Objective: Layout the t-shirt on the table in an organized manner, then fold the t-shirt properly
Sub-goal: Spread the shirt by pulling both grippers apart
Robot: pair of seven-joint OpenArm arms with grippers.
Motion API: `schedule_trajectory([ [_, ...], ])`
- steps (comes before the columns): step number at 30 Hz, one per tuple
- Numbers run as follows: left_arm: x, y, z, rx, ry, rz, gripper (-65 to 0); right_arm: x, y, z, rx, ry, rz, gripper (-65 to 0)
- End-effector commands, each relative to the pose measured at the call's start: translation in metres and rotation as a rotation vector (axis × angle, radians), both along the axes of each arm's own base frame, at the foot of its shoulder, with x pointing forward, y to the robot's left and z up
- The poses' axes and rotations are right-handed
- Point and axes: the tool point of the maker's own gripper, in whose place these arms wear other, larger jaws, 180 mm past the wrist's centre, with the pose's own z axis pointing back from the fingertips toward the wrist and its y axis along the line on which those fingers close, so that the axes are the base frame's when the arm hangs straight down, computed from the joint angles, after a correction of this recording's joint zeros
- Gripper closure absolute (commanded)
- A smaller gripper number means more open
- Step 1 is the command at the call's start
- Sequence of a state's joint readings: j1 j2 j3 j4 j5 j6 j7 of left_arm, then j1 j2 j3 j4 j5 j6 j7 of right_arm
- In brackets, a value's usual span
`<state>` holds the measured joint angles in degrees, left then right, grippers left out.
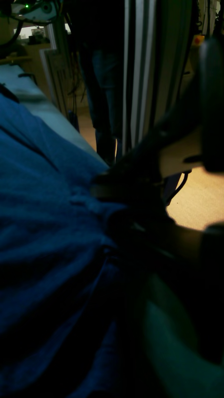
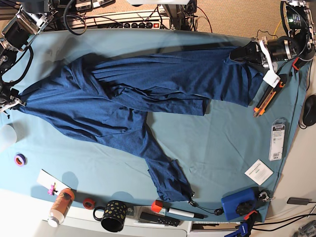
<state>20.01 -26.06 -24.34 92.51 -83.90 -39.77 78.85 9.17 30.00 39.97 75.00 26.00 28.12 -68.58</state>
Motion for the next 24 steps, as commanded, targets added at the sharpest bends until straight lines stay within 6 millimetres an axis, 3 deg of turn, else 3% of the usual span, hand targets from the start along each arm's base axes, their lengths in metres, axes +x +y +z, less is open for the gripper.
schedule_trajectory([
  [1,0.005,0.005,0.009,0.004,-0.033,0.000,0.0,0.008,-0.013,0.025,-0.051,-0.057,-0.008,0.0],
  [5,0.005,0.005,0.008,0.006,-0.030,-0.002,0.0,0.008,-0.011,0.024,-0.058,-0.046,0.023,0.0],
  [8,0.005,0.005,0.008,0.006,-0.030,-0.002,0.0,0.007,-0.011,0.024,-0.059,-0.044,0.024,-22.4],
  [9,0.005,0.005,0.008,0.006,-0.030,-0.002,0.0,0.007,-0.011,0.024,-0.059,-0.047,0.024,-27.1],
  [13,0.004,0.005,0.008,0.005,-0.028,-0.002,0.0,0.004,-0.011,0.020,-0.061,-0.053,0.026,-28.1],
  [16,0.004,0.005,0.008,0.005,-0.028,-0.001,0.0,0.001,0.001,0.014,-0.016,-0.084,0.076,-28.1],
  [24,0.004,0.005,0.008,0.003,-0.030,0.001,0.0,-0.021,0.078,-0.033,0.302,-0.143,0.183,-28.1],
])
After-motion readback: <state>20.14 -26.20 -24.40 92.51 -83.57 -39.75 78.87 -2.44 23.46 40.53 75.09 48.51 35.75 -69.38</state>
